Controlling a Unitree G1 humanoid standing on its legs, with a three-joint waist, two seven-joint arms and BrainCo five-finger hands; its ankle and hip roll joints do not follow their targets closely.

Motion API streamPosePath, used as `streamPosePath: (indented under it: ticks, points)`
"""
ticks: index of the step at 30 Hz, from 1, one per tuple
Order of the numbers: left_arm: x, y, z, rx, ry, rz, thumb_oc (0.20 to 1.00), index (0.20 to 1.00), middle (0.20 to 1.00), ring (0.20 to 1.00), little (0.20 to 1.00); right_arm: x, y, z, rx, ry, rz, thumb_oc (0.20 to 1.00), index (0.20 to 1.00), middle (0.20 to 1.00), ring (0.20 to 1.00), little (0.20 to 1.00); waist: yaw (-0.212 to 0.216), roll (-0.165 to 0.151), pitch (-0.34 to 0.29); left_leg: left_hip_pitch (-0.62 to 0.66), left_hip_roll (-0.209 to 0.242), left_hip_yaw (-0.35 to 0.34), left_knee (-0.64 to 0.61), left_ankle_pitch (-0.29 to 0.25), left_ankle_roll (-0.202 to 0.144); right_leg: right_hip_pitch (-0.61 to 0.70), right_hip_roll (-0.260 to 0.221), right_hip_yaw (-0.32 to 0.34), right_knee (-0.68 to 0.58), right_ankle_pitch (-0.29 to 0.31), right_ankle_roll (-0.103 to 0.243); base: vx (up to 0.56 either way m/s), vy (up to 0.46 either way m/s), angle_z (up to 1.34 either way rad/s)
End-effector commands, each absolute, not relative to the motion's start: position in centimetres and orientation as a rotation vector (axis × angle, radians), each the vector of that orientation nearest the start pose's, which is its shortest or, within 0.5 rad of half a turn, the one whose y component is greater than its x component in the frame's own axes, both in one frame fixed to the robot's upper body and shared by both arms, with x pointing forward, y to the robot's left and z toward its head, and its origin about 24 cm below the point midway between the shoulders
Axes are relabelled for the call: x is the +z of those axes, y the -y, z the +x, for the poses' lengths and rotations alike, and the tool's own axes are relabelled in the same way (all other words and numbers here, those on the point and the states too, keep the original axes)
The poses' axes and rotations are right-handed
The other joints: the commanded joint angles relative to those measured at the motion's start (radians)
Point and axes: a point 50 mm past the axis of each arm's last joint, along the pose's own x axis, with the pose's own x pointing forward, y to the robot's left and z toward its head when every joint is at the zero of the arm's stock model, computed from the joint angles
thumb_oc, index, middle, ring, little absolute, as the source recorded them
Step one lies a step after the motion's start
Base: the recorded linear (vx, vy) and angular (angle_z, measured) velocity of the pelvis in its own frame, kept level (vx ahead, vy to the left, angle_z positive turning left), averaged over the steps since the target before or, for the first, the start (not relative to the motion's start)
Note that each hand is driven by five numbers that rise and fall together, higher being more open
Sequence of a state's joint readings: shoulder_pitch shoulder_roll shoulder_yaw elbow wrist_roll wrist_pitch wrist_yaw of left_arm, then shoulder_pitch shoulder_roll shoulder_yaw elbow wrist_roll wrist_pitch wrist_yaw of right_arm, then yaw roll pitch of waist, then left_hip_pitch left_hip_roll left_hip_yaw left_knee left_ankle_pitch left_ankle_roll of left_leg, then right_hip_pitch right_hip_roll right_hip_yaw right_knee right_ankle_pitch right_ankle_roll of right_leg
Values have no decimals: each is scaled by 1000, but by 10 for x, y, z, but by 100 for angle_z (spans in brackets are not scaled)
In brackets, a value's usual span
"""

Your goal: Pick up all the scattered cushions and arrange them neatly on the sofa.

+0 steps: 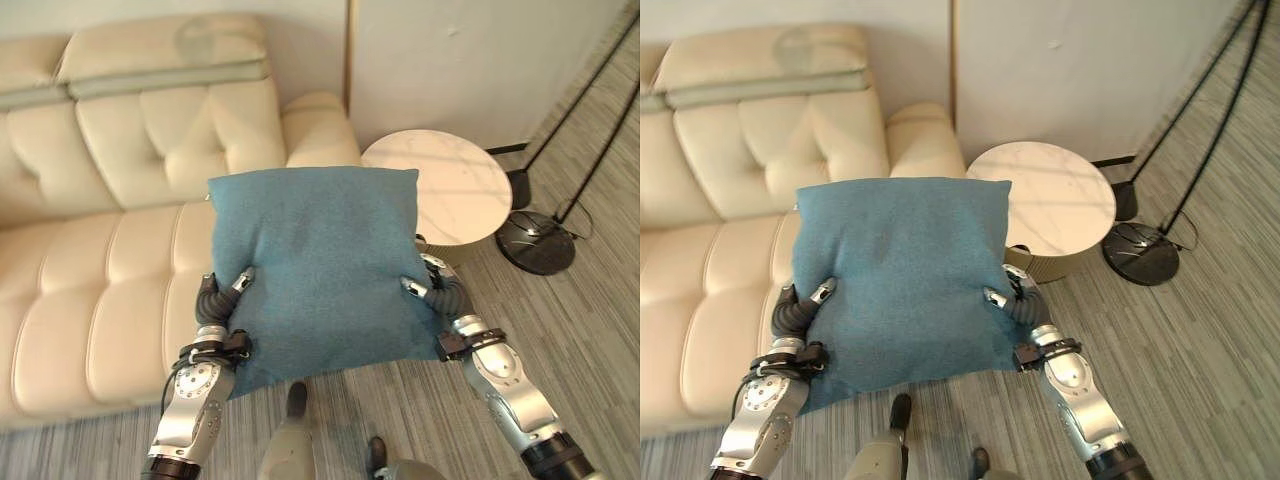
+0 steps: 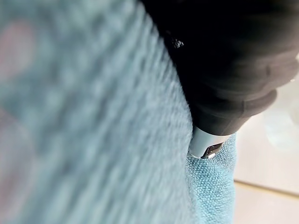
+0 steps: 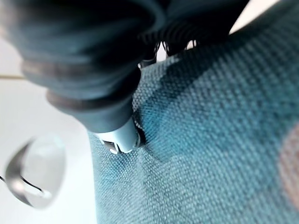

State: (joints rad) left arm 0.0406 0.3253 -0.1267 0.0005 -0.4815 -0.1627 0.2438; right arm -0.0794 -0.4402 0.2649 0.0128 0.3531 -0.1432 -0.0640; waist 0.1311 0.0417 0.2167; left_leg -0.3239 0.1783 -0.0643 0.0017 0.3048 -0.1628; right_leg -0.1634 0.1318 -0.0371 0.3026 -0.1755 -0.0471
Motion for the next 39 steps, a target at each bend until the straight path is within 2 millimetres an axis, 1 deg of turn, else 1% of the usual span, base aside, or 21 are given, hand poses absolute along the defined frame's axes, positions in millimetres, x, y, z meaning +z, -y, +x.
streamPosePath:
  ticks: [1,3,5,6,7,9,10,15,19,24,25,27,28,29,30,31,32,34,37,38,39]
  points:
    - [110,-179,259,-17,365,-161,200,200,200,200,200,105,145,260,272,342,29,200,200,200,200,200,-85,-99,-42,18,-130,122,39,-159,85,90,-148,-32,-243,80,104,-237,-28,103]
    - [109,-177,258,-36,360,-163,200,200,200,200,200,100,149,256,272,325,30,200,200,200,200,200,-111,-109,-45,52,-128,140,105,-238,95,82,-177,-70,-269,111,108,-186,-15,110]
    - [105,-173,257,-52,343,-168,200,200,200,200,200,96,153,252,270,310,23,200,200,200,200,200,-135,-103,-61,129,-114,180,80,-275,95,89,-186,-101,-288,116,110,-45,49,100]
    - [103,-171,257,-59,332,-170,200,200,200,200,200,93,156,250,263,296,24,200,200,200,200,200,-149,-95,-73,165,-100,209,48,-270,92,94,-186,-123,-300,120,113,-45,120,95]
    - [104,-167,261,-72,335,-178,200,200,200,200,200,91,164,249,228,284,19,200,200,200,200,200,-167,-89,-76,161,-74,277,25,-238,80,103,-198,-167,-313,125,114,-31,93,107]
    - [103,-167,261,-66,330,-178,200,200,200,200,200,89,166,249,210,275,35,200,200,200,200,200,-171,-87,-80,165,-66,298,8,-232,77,108,-203,-184,-319,128,118,38,144,126]
    - [96,-172,256,-54,300,-159,200,200,200,200,200,85,166,248,209,254,42,200,200,200,200,200,-169,-86,-85,197,-83,276,-19,-252,82,136,-212,-199,-329,132,126,115,219,78]
    - [92,-178,253,-37,289,-149,200,200,200,200,200,84,160,249,240,252,62,200,200,200,200,200,-151,-99,-85,201,-101,273,-20,-272,97,147,-231,-186,-329,138,141,67,151,5]
    - [93,-183,254,-24,291,-133,200,200,200,200,200,89,153,252,264,267,73,200,200,200,200,200,-127,-119,-73,177,-126,274,27,-312,123,137,-268,-179,-304,139,160,70,176,-4]
    - [94,-189,253,-11,291,-112,200,200,200,200,200,91,148,254,285,277,75,200,200,200,200,200,-110,-131,-65,149,-149,270,66,-343,142,121,-293,-165,-279,141,173,69,159,0]
    - [94,-195,253,-3,288,-87,200,200,200,200,200,96,140,255,318,296,100,200,200,200,200,200,-98,-132,-48,140,-171,264,85,-369,169,81,-328,-152,-183,157,185,107,253,-4]
    - [95,-197,253,1,288,-80,200,200,200,200,200,97,139,255,325,301,110,200,200,200,200,200,-96,-132,-44,143,-175,265,84,-377,176,61,-338,-146,-132,162,186,75,194,-12]
    - [95,-198,253,0,289,-73,200,200,200,200,200,99,136,255,341,308,127,200,200,200,200,200,-99,-128,-32,145,-178,263,96,-382,185,27,-343,-139,-67,189,186,44,136,-9]
    - [95,-197,254,-4,287,-76,200,200,200,200,200,99,135,255,342,310,138,200,200,200,200,200,-104,-122,-24,151,-180,259,94,-383,190,-6,-326,-121,-19,191,181,115,200,-6]
    - [93,-195,255,-9,279,-78,200,200,200,200,200,99,136,254,336,309,149,200,200,200,200,200,-117,-117,-17,170,-188,249,85,-387,191,-48,-275,-93,13,172,167,146,165,-6]
    - [92,-195,255,-13,277,-81,200,200,200,200,200,98,136,255,337,305,148,200,200,200,200,200,-121,-112,-15,181,-195,242,80,-389,192,-59,-256,-79,0,162,164,251,171,-1]
    - [93,-195,254,-25,280,-77,200,200,200,200,200,100,136,257,344,310,143,200,200,200,200,200,-129,-105,-5,214,-201,245,71,-403,195,-106,-236,-98,-28,158,153,192,105,20]
    - [93,-193,254,-33,279,-76,200,200,200,200,200,101,138,257,344,312,140,200,200,200,200,200,-140,-100,3,241,-203,238,68,-423,195,-135,-221,-108,-37,155,151,188,56,21]
    - [93,-189,256,-43,279,-86,200,200,200,200,200,103,140,256,358,317,140,200,200,200,200,200,-169,-109,12,304,-239,208,71,-468,197,-208,-194,-128,-116,210,163,334,34,29]
    - [92,-187,257,-49,280,-90,200,200,200,200,200,103,142,254,358,317,142,200,200,200,200,200,-185,-112,10,347,-261,190,73,-496,196,-215,-188,-169,-182,233,172,380,25,51]
    - [92,-187,257,-49,279,-91,200,200,200,200,200,103,143,254,358,316,140,200,200,200,200,200,-186,-104,15,355,-254,187,75,-504,195,-204,-182,-174,-185,230,172,411,-8,44]
